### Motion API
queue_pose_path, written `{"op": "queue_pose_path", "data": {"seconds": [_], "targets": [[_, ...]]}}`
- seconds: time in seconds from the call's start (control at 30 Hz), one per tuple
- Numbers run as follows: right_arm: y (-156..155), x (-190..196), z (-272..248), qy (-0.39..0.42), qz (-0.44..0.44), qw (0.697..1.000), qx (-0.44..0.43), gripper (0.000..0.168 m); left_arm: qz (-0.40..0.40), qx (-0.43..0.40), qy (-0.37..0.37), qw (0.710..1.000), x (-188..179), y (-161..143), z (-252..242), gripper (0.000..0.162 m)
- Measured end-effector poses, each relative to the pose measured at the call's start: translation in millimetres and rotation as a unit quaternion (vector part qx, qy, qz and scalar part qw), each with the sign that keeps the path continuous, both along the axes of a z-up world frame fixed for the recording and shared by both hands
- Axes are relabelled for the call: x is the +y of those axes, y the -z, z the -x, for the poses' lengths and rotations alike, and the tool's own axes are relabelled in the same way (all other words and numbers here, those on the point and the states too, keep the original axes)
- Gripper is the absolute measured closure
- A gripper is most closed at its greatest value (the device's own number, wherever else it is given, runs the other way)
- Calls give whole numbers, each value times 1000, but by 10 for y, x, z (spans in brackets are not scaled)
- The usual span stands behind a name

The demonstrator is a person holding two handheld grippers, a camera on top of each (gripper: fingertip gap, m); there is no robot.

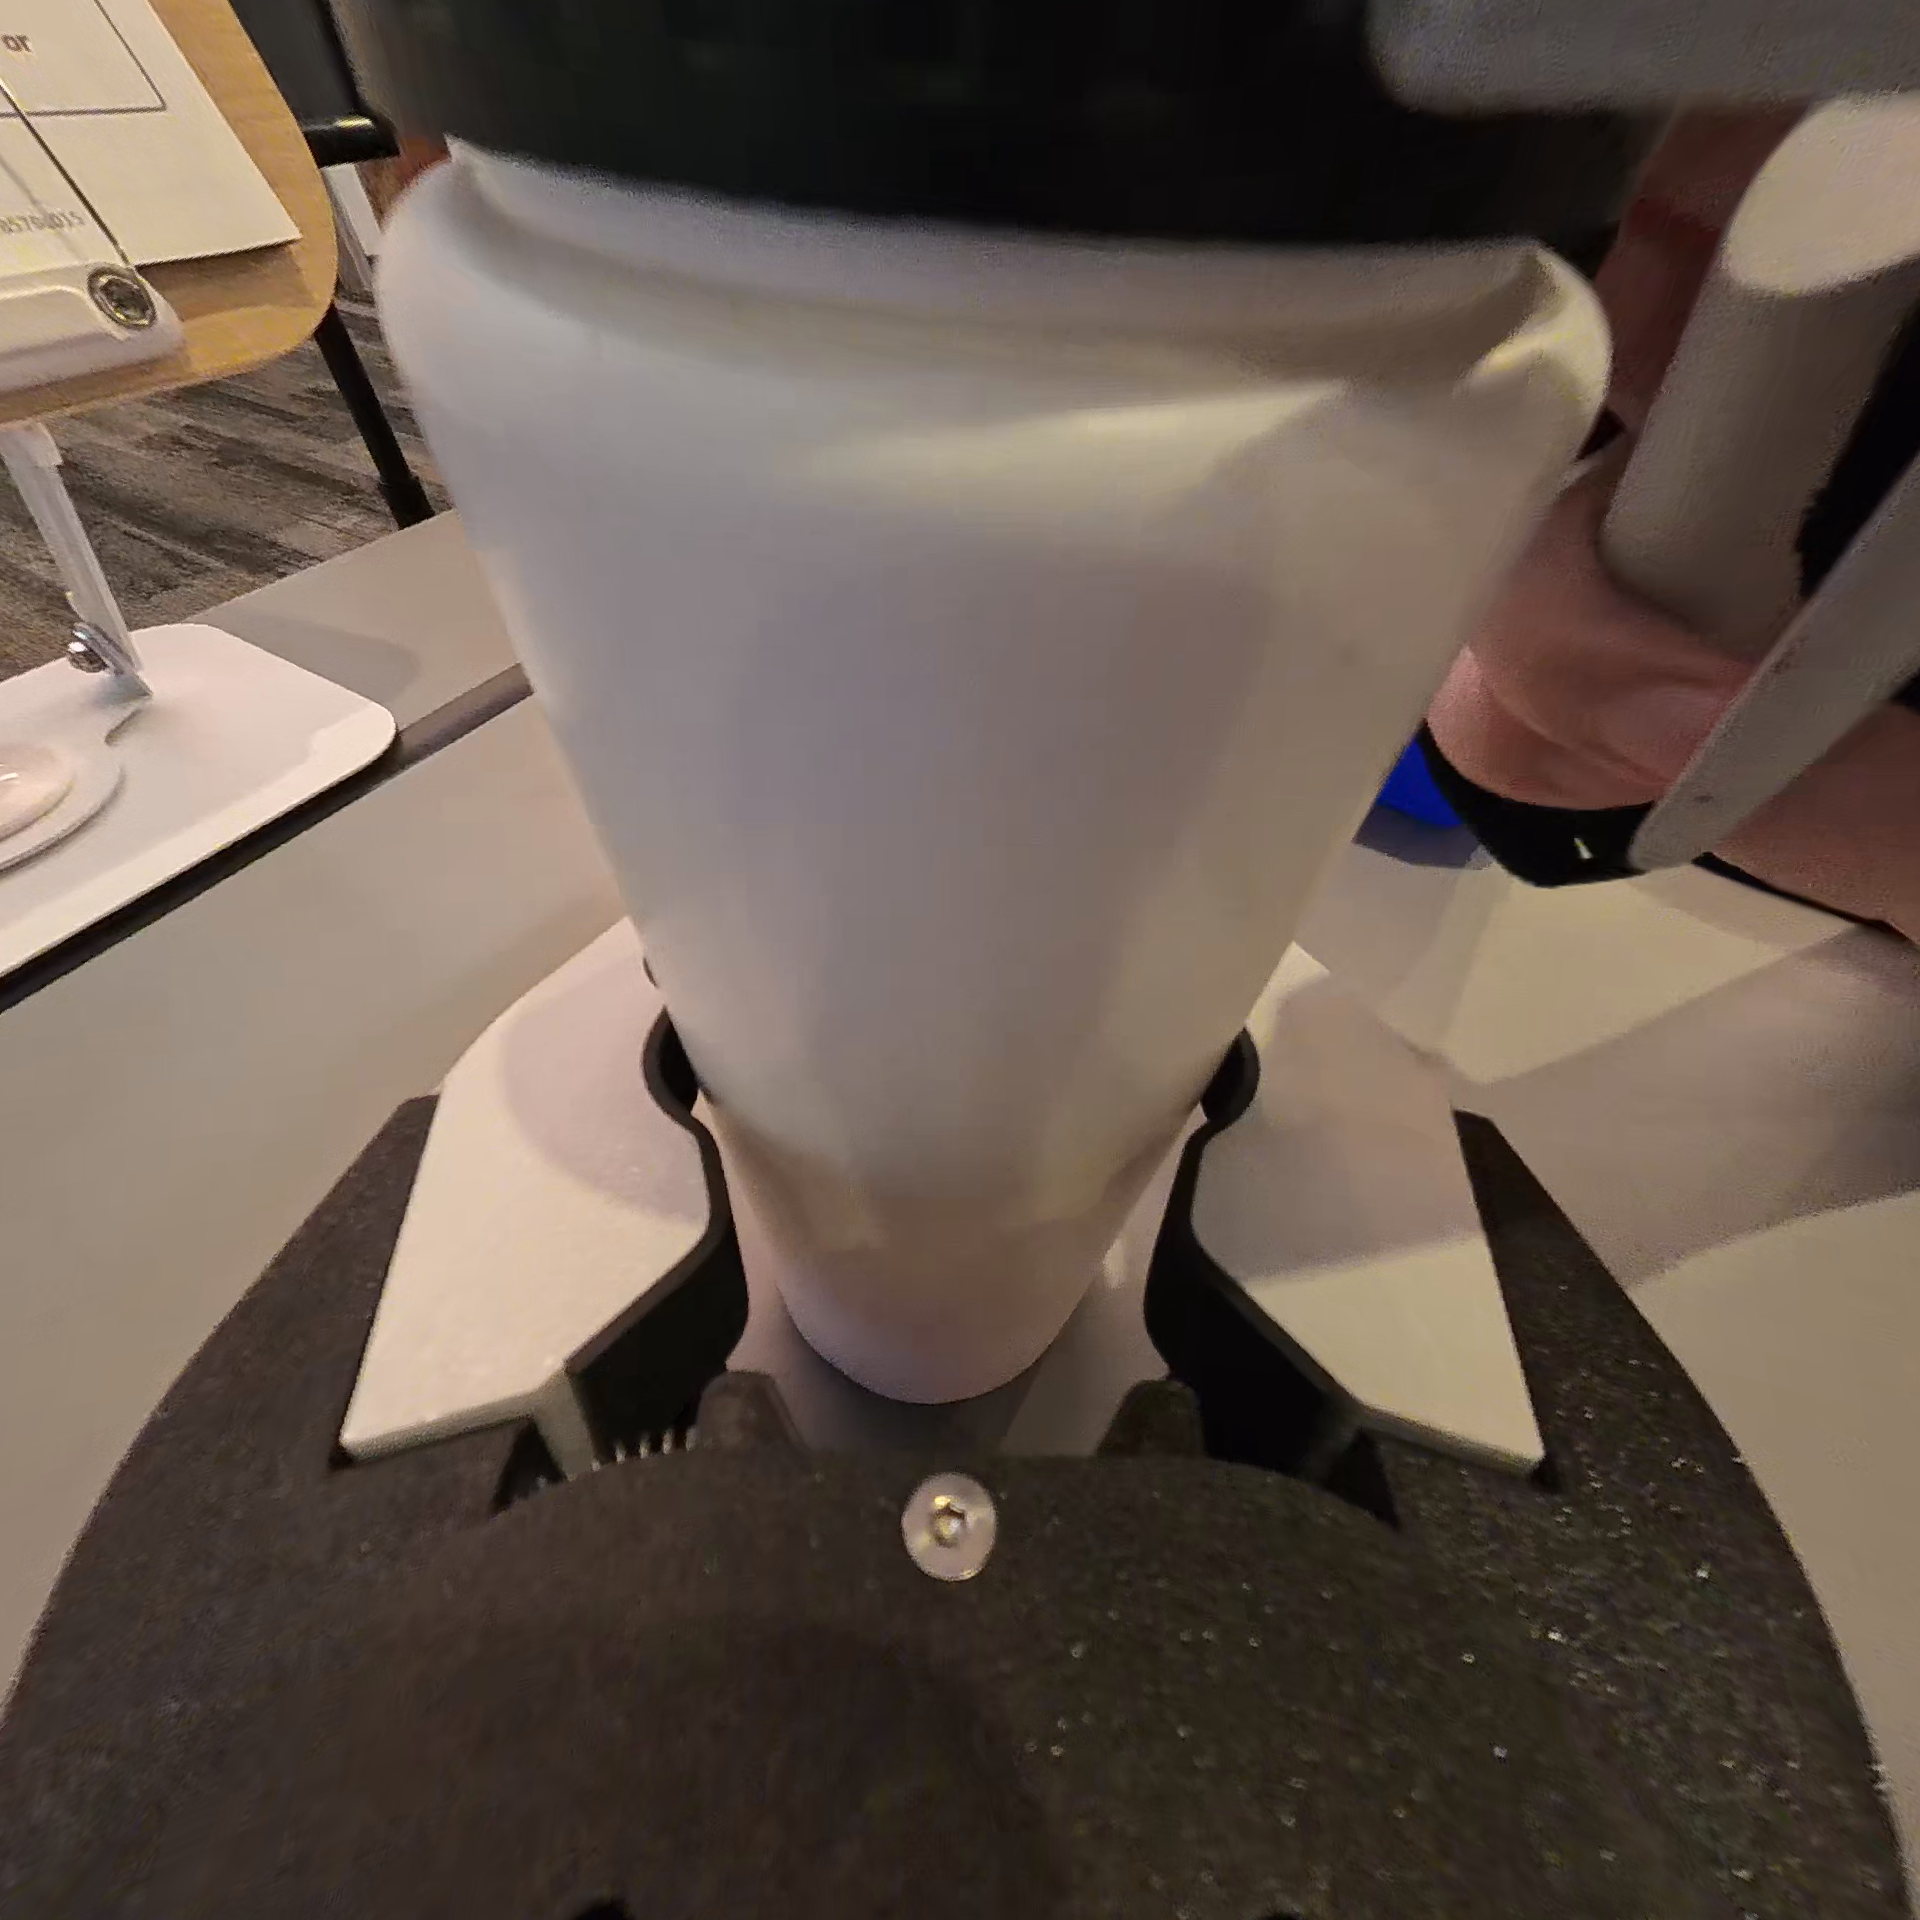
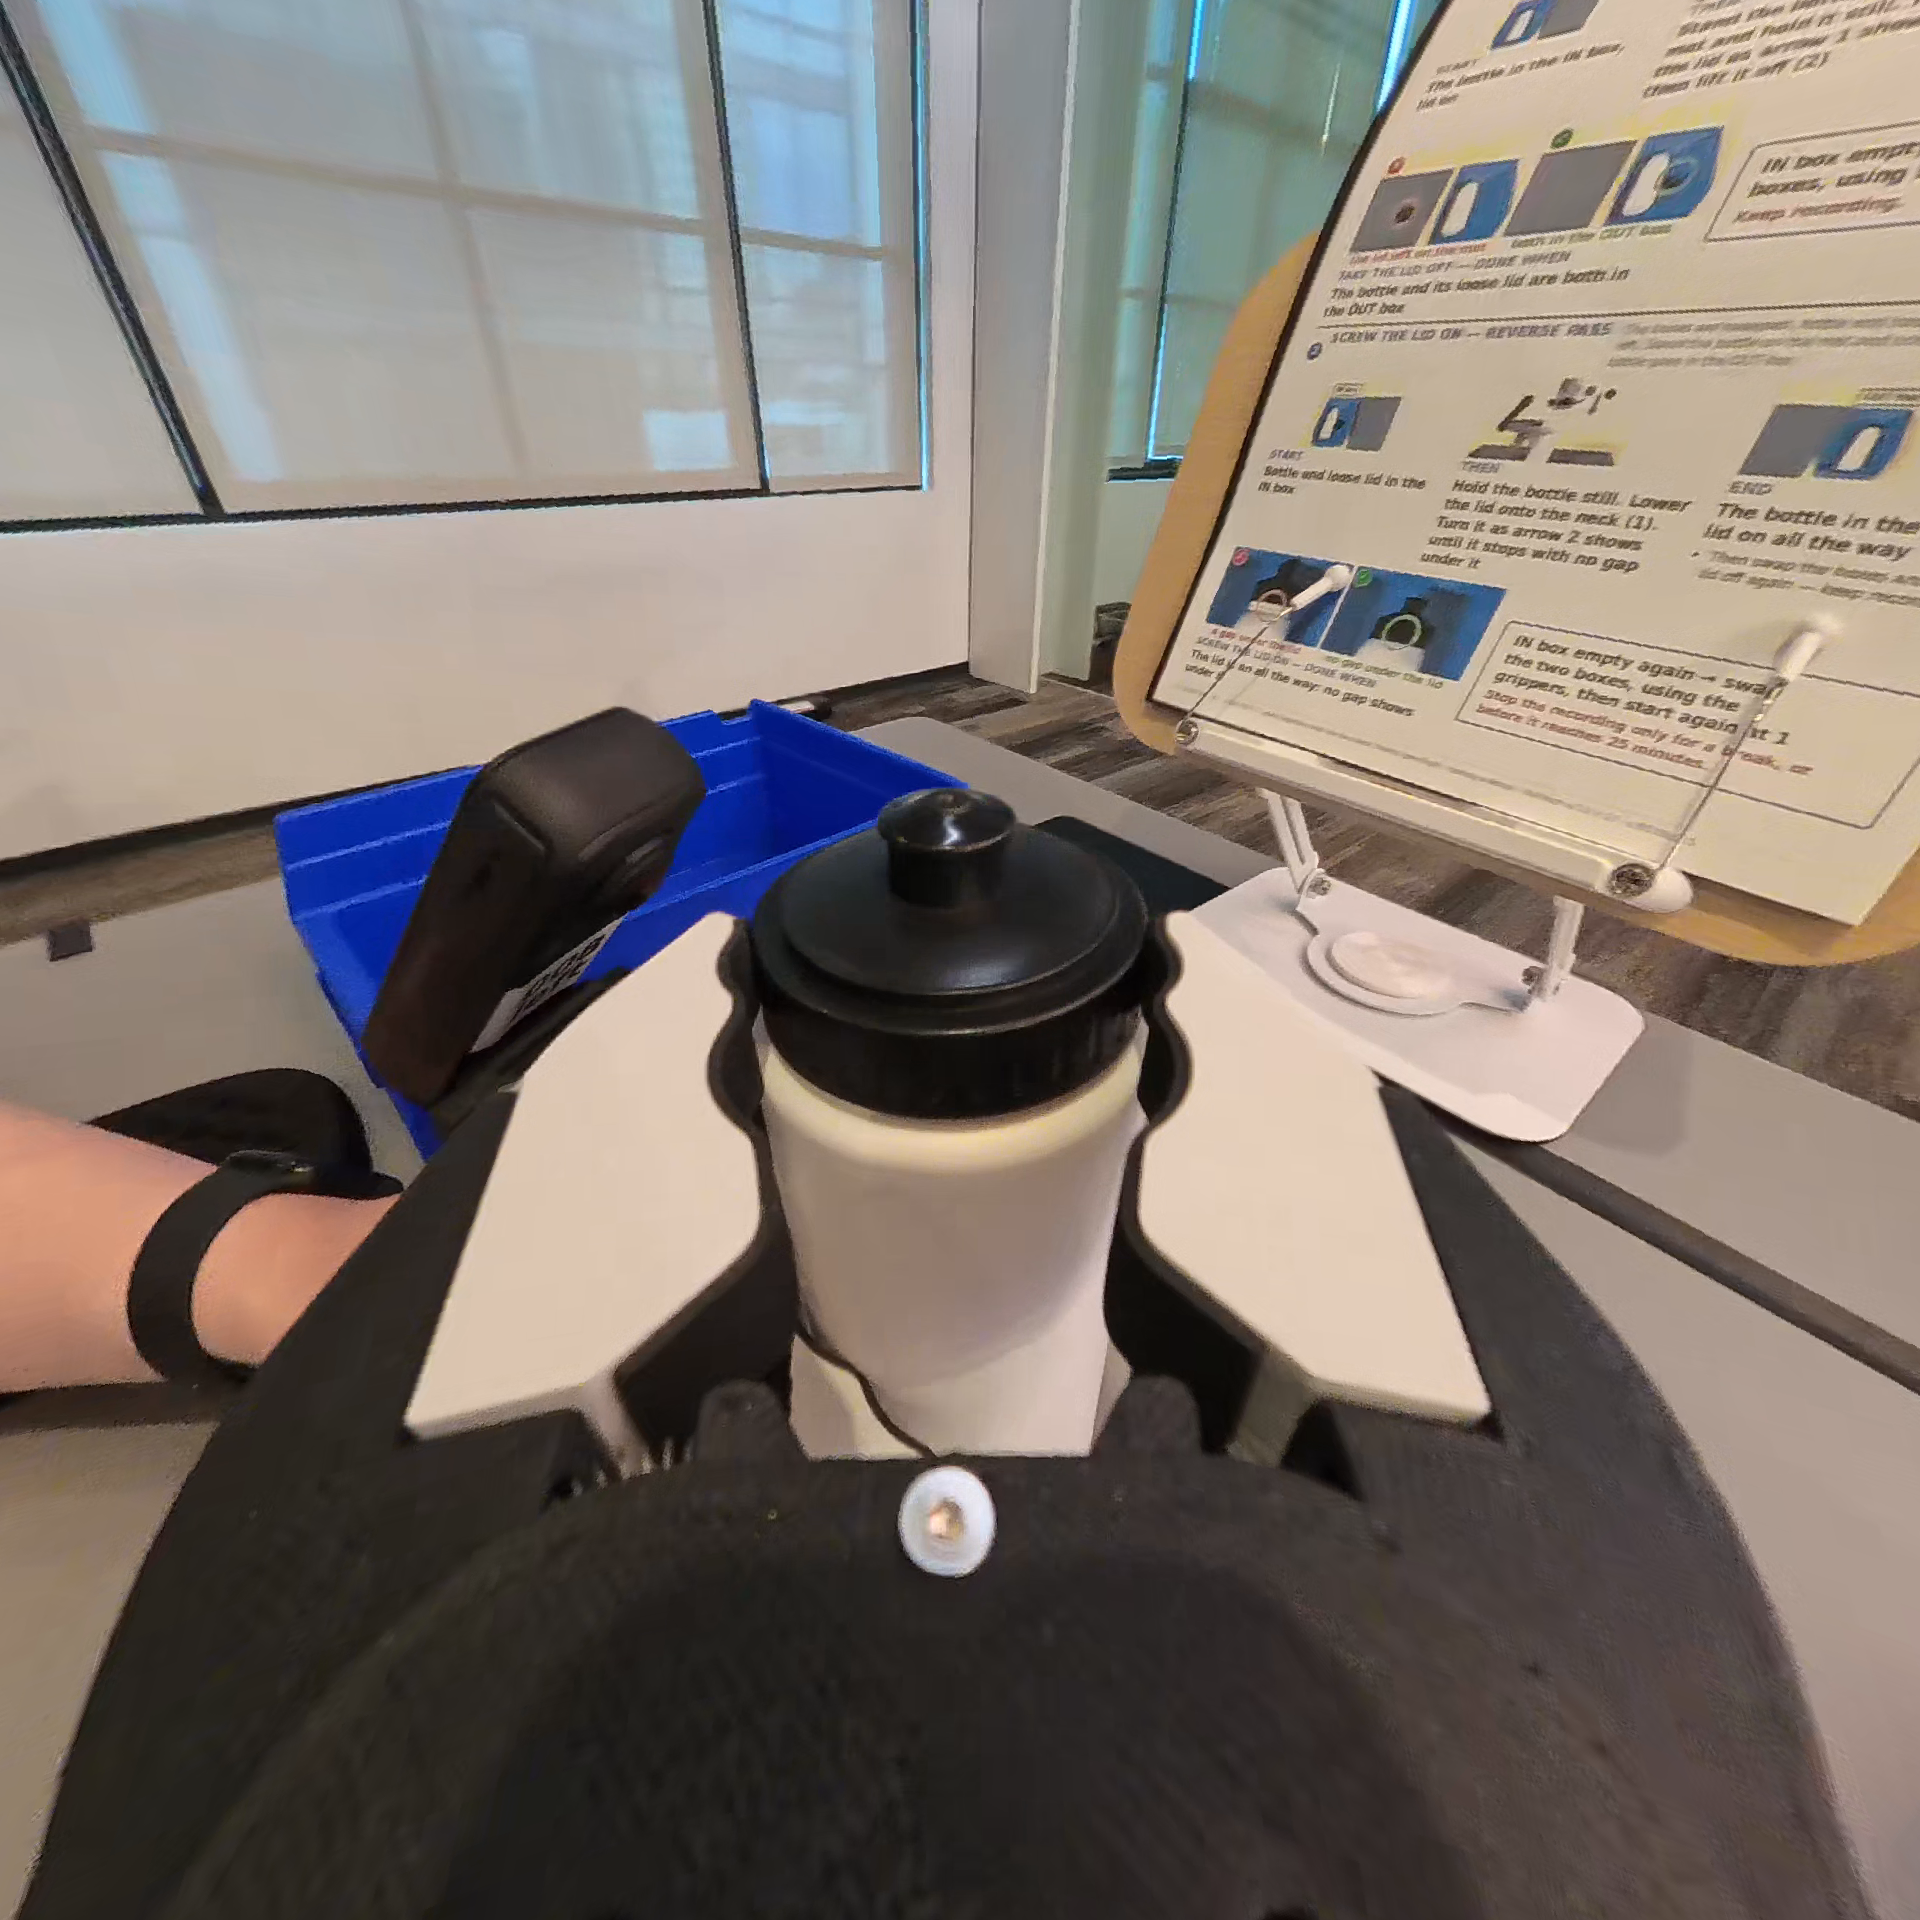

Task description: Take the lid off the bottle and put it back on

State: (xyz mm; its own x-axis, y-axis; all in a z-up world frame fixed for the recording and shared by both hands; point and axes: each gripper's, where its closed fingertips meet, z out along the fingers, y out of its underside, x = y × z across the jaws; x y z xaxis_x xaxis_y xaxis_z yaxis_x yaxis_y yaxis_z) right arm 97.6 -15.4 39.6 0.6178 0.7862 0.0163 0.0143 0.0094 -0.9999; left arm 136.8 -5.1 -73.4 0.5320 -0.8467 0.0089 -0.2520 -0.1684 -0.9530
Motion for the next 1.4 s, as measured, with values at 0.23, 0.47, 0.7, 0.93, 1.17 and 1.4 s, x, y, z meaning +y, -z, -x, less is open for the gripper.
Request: {"op": "queue_pose_path", "data": {"seconds": [0.23,0.47,0.7,0.93,1.17,1.4], "targets": [[-206,-181,-28,-165,-24,986,-9,91,-6,-26,59,998,-105,-20,-84,64],[-25,-220,-77,-232,7,971,-60,90,-5,-36,108,993,-226,-27,-176,64],[-2,-212,-89,-235,13,970,-68,94,-20,-74,126,989,-262,-142,-238,60],[-10,-72,-133,-200,41,977,-53,94,3,-62,86,994,-157,-131,-254,63],[62,178,-288,-178,230,956,40,94,207,-67,119,969,-361,-107,-381,63],[38,180,-324,-226,276,930,84,94,233,-75,136,960,-396,-103,-385,63]]}}
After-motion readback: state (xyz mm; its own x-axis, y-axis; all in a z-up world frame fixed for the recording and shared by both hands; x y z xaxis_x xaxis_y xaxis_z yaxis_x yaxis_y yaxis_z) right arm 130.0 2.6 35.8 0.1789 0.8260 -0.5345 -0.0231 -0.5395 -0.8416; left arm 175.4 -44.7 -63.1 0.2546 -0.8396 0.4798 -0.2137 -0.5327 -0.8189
